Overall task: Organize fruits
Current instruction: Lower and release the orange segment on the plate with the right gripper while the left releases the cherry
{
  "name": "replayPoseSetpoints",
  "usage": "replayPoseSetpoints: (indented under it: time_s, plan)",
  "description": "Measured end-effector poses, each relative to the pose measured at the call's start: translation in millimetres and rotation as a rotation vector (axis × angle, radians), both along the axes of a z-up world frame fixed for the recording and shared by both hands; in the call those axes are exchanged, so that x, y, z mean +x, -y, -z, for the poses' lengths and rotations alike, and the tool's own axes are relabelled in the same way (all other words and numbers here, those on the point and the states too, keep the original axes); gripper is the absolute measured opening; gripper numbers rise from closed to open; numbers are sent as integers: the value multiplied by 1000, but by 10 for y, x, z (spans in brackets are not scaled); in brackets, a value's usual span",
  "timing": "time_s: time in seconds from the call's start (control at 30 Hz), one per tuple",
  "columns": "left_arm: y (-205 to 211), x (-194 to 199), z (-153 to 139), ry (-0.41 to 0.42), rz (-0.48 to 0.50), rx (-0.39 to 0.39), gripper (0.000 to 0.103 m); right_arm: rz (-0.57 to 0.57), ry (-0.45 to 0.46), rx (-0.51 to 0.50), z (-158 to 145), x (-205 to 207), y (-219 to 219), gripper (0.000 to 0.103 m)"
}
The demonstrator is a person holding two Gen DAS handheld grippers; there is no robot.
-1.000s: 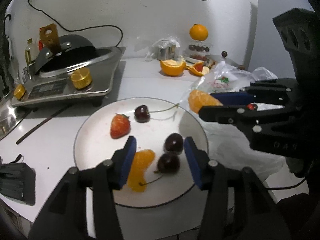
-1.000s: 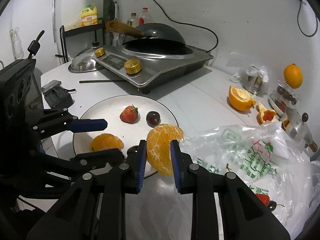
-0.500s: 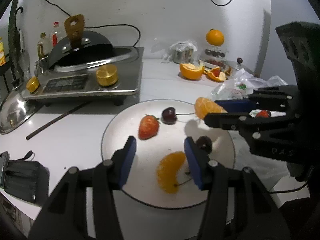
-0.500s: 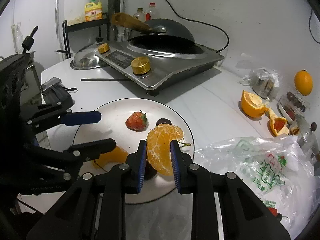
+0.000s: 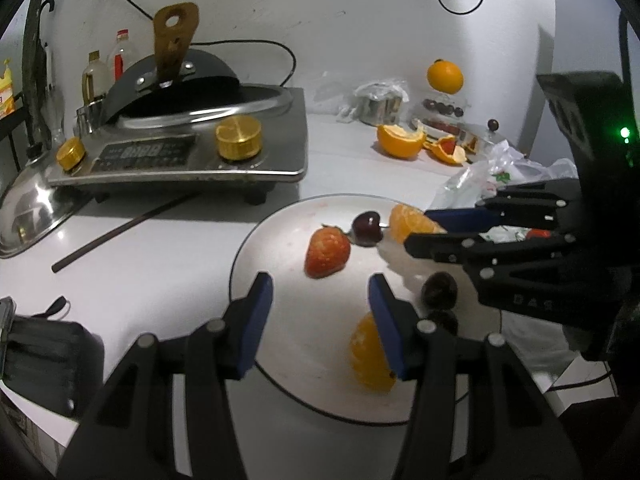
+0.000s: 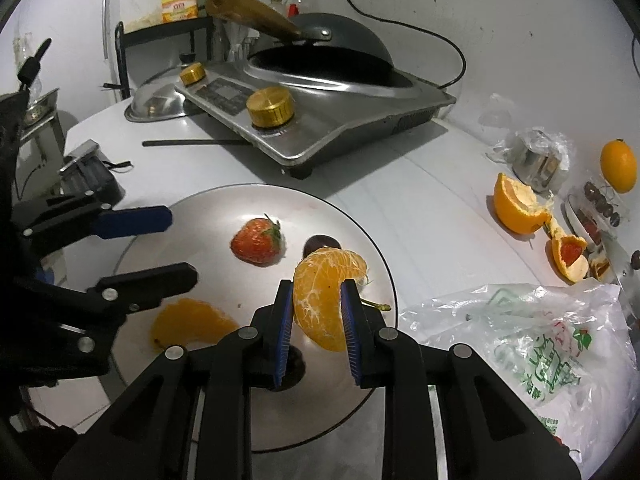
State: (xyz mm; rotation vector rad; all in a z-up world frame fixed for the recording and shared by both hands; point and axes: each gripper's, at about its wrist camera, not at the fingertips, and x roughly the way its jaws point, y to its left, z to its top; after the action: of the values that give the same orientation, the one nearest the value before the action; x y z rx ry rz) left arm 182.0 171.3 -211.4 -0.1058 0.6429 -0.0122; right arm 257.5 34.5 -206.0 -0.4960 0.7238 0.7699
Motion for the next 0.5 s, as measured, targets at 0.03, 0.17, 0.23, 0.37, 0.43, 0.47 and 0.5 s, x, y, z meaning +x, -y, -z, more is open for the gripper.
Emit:
replayPoseSetpoints:
  time_s: [0.03,0.17,0.23,0.37,0.43,0.47,0.5]
  plan:
    - [-3,6,4,1,0,-1,51,3,5,-9,19,11,-8,25]
    - [-10,32,17,-2,0,-4,51,7,4,-27,78,40,-29,25]
    - [-12,38,24,-5,2,-4,51,10,7,-38,108,43,-38,25]
    - [-11,47,39,-9,5,-4,51,16,-1,-54,170,59,-31,25]
    - [-11,45,38,-8,3,-3,51,20,-5,-52,171,58,-19,25]
    - [-12,43,39,-7,2,-2,51,21,-7,-53,171,57,-18,25]
    - [-18,42,38,-7,2,-2,51,22,-9,-55,173,57,-16,25]
